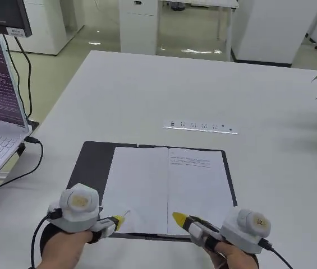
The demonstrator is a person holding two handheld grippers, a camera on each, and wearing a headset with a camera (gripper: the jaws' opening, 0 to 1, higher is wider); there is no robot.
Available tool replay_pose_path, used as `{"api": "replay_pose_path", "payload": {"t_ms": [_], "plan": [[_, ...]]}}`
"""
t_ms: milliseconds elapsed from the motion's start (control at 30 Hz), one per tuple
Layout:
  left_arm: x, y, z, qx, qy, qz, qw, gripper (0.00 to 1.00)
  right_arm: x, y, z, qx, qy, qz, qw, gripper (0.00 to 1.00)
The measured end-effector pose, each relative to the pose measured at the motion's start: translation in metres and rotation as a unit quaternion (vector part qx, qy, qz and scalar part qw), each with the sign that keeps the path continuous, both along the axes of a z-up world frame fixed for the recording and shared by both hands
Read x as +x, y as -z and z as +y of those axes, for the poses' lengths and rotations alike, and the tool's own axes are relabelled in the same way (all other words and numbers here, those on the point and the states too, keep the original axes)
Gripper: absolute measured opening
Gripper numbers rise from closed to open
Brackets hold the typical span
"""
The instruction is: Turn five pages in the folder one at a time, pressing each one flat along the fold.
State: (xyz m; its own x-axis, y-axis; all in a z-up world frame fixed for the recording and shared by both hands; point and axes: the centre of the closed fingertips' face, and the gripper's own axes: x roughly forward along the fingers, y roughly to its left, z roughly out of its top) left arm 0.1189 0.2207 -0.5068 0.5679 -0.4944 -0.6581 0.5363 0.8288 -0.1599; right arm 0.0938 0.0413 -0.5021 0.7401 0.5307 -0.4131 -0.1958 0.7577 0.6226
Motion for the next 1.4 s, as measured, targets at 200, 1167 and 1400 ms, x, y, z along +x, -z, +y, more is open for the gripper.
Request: {"api": "replay_pose_path", "payload": {"t_ms": [200,1167,1400], "plan": [[-0.002,-0.015,0.009,-0.001,0.014,-0.013,0.9998,0.44,-0.009,-0.004,-0.018,-0.056,-0.026,-0.015,0.998,0.42],[-0.017,-0.074,0.038,0.005,0.022,-0.07,0.9973,0.63,-0.05,-0.043,-0.072,-0.118,-0.015,-0.056,0.9913,0.64],[-0.022,-0.073,0.041,-0.005,0.011,-0.065,0.9978,0.69,-0.056,-0.044,-0.073,-0.12,-0.001,-0.056,0.9912,0.65]]}}
